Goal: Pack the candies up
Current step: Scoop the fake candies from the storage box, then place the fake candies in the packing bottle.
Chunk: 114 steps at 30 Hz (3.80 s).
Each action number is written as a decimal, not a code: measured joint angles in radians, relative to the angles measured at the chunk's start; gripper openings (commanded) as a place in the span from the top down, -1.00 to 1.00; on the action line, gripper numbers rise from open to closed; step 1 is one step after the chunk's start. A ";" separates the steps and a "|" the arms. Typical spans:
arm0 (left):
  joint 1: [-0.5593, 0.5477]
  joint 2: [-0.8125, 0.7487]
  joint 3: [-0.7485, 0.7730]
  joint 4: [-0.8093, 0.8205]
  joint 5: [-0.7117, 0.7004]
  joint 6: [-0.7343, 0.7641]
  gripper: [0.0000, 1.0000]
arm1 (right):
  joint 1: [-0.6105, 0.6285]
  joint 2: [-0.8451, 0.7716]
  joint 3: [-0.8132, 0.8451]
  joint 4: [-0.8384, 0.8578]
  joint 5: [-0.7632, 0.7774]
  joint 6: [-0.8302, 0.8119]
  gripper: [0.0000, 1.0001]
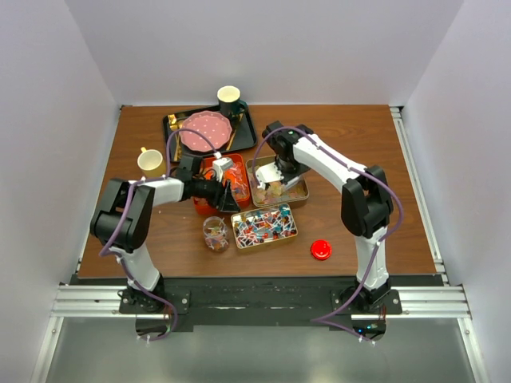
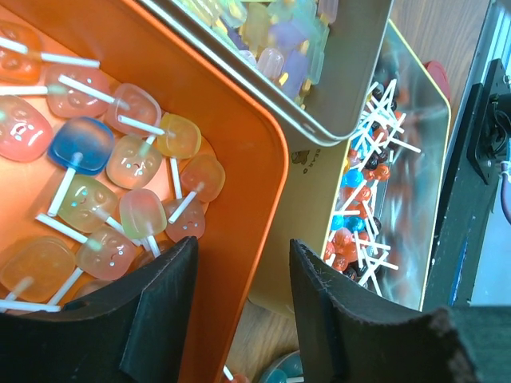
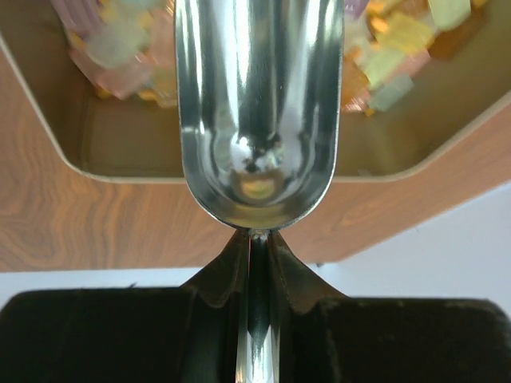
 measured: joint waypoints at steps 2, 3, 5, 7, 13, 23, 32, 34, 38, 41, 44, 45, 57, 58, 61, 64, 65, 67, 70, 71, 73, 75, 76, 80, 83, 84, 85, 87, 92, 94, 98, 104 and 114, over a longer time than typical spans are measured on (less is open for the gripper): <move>0.000 0.010 0.000 0.002 0.005 -0.001 -0.06 | 0.003 0.011 -0.008 -0.002 -0.015 0.012 1.00; 0.000 0.012 0.000 0.004 0.009 -0.002 -0.06 | 0.006 0.020 -0.008 -0.003 -0.026 0.018 1.00; 0.000 0.014 0.003 0.004 0.015 -0.003 -0.05 | 0.014 0.039 -0.007 -0.008 -0.034 0.030 1.00; 0.000 0.017 0.005 0.004 0.018 -0.007 -0.05 | 0.020 0.062 -0.001 -0.013 -0.048 0.045 1.00; 0.000 0.021 0.010 0.003 0.023 -0.010 -0.04 | 0.054 0.146 0.078 -0.033 -0.084 0.093 1.00; 0.001 0.031 0.021 -0.001 0.027 -0.043 -0.03 | 0.081 0.158 0.137 -0.080 -0.173 0.183 1.00; 0.001 0.053 0.083 -0.015 0.048 -0.047 -0.05 | -0.037 0.109 -0.005 0.005 -0.451 0.209 1.00; 0.003 0.053 0.098 -0.027 0.056 -0.045 -0.06 | -0.059 0.090 -0.037 0.032 -0.518 0.205 1.00; 0.007 0.053 0.115 -0.047 0.084 -0.042 -0.07 | -0.092 0.070 -0.067 0.059 -0.597 0.202 1.00; 0.008 0.053 0.127 -0.077 0.117 -0.041 -0.07 | -0.105 0.058 -0.086 0.076 -0.639 0.203 1.00; 0.011 0.053 0.155 -0.126 0.161 -0.021 -0.07 | -0.113 0.047 -0.106 0.094 -0.665 0.203 1.00; 0.013 0.053 0.168 -0.142 0.172 -0.013 -0.07 | -0.116 0.043 -0.111 0.099 -0.670 0.203 1.00; 0.046 0.084 0.415 -0.422 0.275 0.165 -0.08 | -0.163 -0.014 -0.180 0.149 -0.748 0.227 1.00; 0.053 0.094 0.436 -0.442 0.274 0.178 -0.08 | -0.165 -0.020 -0.180 0.148 -0.746 0.229 1.00; 0.074 0.114 0.481 -0.492 0.263 0.218 -0.08 | -0.169 -0.020 -0.161 0.128 -0.741 0.245 1.00; 0.096 0.118 0.495 -0.524 0.246 0.246 -0.08 | -0.172 -0.014 -0.114 0.090 -0.737 0.250 1.00; 0.103 0.118 0.496 -0.533 0.240 0.254 -0.08 | -0.174 -0.016 -0.107 0.086 -0.737 0.249 1.00; 0.112 0.118 0.496 -0.549 0.224 0.268 -0.08 | -0.176 -0.018 -0.108 0.085 -0.740 0.246 1.00; 0.116 0.118 0.496 -0.563 0.206 0.282 -0.08 | -0.178 -0.020 -0.120 0.086 -0.742 0.247 1.00; 0.117 0.118 0.496 -0.567 0.201 0.287 -0.08 | -0.179 -0.020 -0.127 0.087 -0.743 0.247 1.00; 0.117 0.118 0.496 -0.575 0.193 0.293 -0.08 | -0.183 -0.020 -0.156 0.097 -0.743 0.248 1.00; 0.118 0.117 0.496 -0.578 0.183 0.300 -0.08 | -0.187 -0.020 -0.188 0.104 -0.743 0.251 1.00; 0.118 0.115 0.495 -0.579 0.177 0.303 -0.08 | -0.192 -0.021 -0.203 0.108 -0.745 0.253 1.00; 0.118 0.110 0.491 -0.587 0.159 0.323 -0.08 | -0.212 -0.039 -0.228 0.143 -0.756 0.271 1.00; 0.119 0.103 0.488 -0.602 0.138 0.343 -0.09 | -0.225 -0.061 -0.255 0.178 -0.774 0.294 1.00; 0.119 0.099 0.488 -0.607 0.130 0.350 -0.09 | -0.229 -0.067 -0.261 0.185 -0.776 0.299 1.00; 0.121 0.095 0.486 -0.610 0.123 0.354 -0.09 | -0.233 -0.074 -0.264 0.188 -0.777 0.305 1.00; 0.124 0.084 0.483 -0.617 0.112 0.361 -0.11 | -0.241 -0.091 -0.266 0.192 -0.784 0.313 1.00; 0.134 0.033 0.478 -0.615 0.052 0.364 -0.16 | -0.246 -0.166 -0.265 0.190 -0.808 0.344 1.00; 0.138 0.000 0.462 -0.603 0.014 0.349 -0.18 | -0.241 -0.204 -0.257 0.180 -0.818 0.360 1.00; 0.151 -0.089 0.418 -0.559 -0.125 0.282 -0.42 | -0.198 -0.281 -0.229 0.150 -0.812 0.380 1.00; 0.204 -0.221 0.351 -0.515 -0.360 0.188 -0.66 | -0.010 -0.349 -0.148 0.038 -0.740 0.388 1.00; 0.235 -0.399 0.282 -0.479 -0.599 0.167 -1.00 | 0.208 -0.240 0.152 -0.166 -0.579 0.450 1.00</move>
